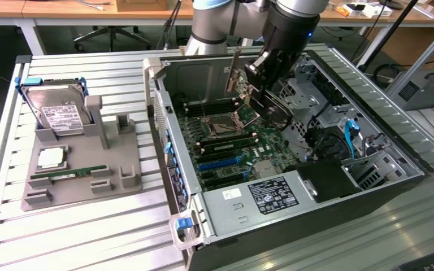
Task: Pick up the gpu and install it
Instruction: 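Insert the gpu into the slot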
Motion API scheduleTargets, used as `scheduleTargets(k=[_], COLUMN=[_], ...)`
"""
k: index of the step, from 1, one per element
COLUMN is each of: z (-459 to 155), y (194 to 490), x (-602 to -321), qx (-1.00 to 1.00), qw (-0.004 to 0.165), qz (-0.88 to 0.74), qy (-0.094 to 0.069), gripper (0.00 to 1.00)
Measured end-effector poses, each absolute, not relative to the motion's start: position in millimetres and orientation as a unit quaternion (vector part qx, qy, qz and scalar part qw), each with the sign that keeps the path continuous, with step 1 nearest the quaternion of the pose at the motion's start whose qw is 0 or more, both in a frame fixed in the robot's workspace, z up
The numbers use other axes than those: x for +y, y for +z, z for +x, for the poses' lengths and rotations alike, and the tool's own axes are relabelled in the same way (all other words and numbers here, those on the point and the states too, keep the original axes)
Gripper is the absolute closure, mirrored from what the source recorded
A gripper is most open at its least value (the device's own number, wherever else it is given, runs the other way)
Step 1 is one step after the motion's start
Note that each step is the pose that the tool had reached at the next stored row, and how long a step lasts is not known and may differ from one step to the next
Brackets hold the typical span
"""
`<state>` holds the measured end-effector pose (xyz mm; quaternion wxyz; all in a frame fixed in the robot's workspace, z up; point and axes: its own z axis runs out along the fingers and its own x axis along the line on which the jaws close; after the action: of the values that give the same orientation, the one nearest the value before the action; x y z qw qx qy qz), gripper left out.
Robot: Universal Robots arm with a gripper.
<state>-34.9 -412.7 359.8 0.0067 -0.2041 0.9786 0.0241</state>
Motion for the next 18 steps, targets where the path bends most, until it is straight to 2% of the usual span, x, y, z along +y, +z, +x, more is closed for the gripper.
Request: scheduleTargets(k=[18], z=[-34.9], y=[359.8], x=[-412.7], qx=[0.973], qw=[0.006], qz=[-0.230], qy=[0.024], gripper=[0.73])
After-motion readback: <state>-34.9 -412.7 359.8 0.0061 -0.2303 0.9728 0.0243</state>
